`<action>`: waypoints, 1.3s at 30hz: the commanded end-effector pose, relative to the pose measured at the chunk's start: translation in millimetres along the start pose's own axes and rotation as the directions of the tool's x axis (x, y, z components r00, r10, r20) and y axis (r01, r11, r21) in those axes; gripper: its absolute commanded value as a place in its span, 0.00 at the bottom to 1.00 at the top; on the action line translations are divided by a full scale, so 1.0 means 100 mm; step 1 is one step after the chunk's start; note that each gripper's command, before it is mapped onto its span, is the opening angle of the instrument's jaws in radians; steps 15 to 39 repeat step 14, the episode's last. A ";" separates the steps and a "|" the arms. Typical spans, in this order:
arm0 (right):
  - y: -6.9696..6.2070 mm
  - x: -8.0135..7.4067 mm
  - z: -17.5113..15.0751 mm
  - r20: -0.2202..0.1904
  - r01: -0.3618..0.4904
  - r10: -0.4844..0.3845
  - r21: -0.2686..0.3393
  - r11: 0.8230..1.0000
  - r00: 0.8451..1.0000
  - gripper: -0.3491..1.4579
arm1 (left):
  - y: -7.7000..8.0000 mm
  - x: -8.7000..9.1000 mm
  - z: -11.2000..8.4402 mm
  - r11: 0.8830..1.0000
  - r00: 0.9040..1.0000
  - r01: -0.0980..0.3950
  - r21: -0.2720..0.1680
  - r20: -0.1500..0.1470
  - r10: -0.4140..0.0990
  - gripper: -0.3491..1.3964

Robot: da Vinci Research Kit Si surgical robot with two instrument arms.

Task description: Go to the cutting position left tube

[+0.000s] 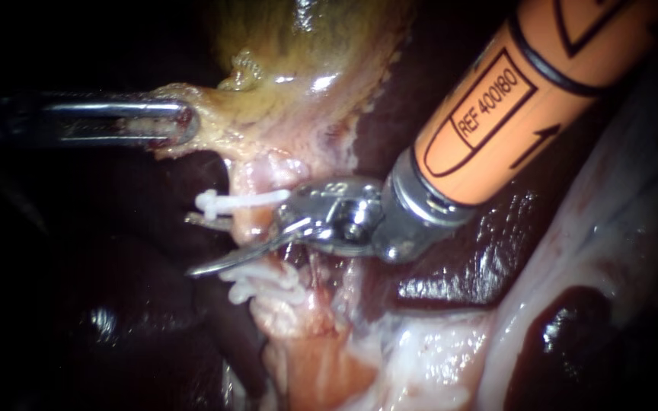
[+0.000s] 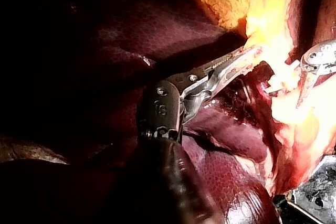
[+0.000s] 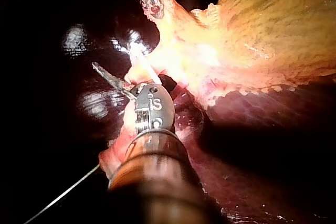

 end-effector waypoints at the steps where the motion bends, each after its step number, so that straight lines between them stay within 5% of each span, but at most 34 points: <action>1: 0.000 0.000 0.000 0.000 0.001 -0.001 -0.001 1.000 1.000 0.97 | 0.000 0.000 0.000 1.000 1.000 0.000 -0.001 0.000 0.000 0.00; 39: 0.004 -0.002 -0.003 0.000 -0.011 0.011 -0.001 1.000 1.000 0.96 | 0.000 0.000 0.001 1.000 1.000 0.000 0.000 0.000 0.000 0.00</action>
